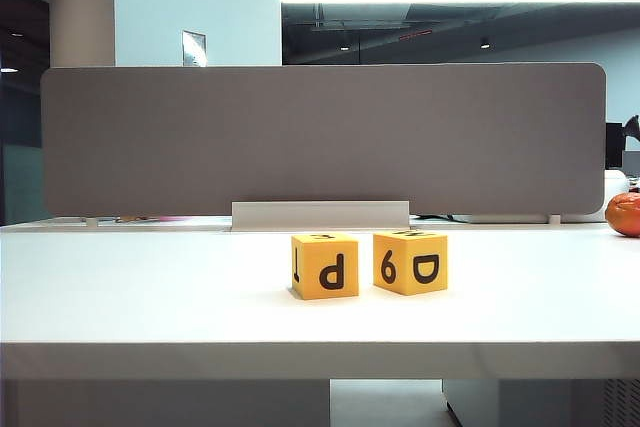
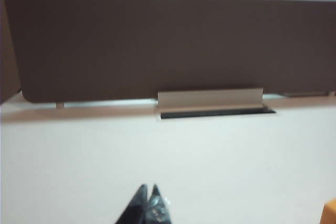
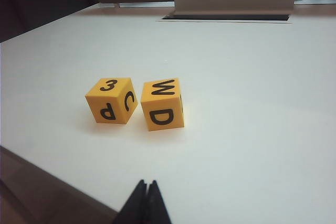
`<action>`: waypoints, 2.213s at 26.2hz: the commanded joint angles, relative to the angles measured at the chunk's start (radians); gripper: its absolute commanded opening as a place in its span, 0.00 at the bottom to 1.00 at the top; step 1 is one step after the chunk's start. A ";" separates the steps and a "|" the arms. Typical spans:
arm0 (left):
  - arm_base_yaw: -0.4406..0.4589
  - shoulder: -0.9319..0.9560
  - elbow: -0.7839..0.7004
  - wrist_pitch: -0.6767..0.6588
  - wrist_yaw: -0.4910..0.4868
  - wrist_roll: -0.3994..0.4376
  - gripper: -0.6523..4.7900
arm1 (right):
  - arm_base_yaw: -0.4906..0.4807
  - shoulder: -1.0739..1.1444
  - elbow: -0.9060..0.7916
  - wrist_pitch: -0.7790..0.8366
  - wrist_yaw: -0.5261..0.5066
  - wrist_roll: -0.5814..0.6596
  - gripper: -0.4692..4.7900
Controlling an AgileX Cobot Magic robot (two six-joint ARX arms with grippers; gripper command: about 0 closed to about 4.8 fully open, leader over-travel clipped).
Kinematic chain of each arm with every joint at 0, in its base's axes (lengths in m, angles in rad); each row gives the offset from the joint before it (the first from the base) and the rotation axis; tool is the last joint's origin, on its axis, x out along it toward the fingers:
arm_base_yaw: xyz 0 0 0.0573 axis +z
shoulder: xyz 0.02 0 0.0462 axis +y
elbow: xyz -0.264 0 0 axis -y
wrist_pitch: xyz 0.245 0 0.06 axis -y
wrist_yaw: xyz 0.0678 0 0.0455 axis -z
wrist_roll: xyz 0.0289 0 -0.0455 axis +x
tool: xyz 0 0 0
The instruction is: Stack one letter block on top of another letter block.
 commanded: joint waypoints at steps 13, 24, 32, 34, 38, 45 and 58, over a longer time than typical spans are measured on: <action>-0.005 0.270 0.215 0.064 0.126 0.000 0.11 | 0.001 -0.002 -0.003 0.011 0.002 0.000 0.08; -0.059 0.810 0.442 0.126 0.369 0.000 0.11 | 0.000 -0.002 -0.003 0.011 0.002 0.000 0.08; -0.261 1.128 0.610 0.126 0.299 0.008 0.11 | 0.000 -0.002 -0.003 0.011 0.002 0.000 0.08; -0.309 1.209 0.652 0.126 0.297 0.011 0.11 | 0.000 -0.002 -0.003 0.011 0.002 0.000 0.08; -0.360 1.350 0.731 0.121 0.298 0.011 0.11 | 0.000 -0.002 -0.003 0.011 0.002 0.000 0.08; -0.418 1.519 0.906 -0.047 0.238 0.056 0.11 | 0.000 -0.002 -0.003 0.011 0.002 0.000 0.08; -0.496 1.774 1.199 -0.232 0.204 0.119 0.11 | 0.000 -0.002 -0.003 0.011 0.006 0.000 0.08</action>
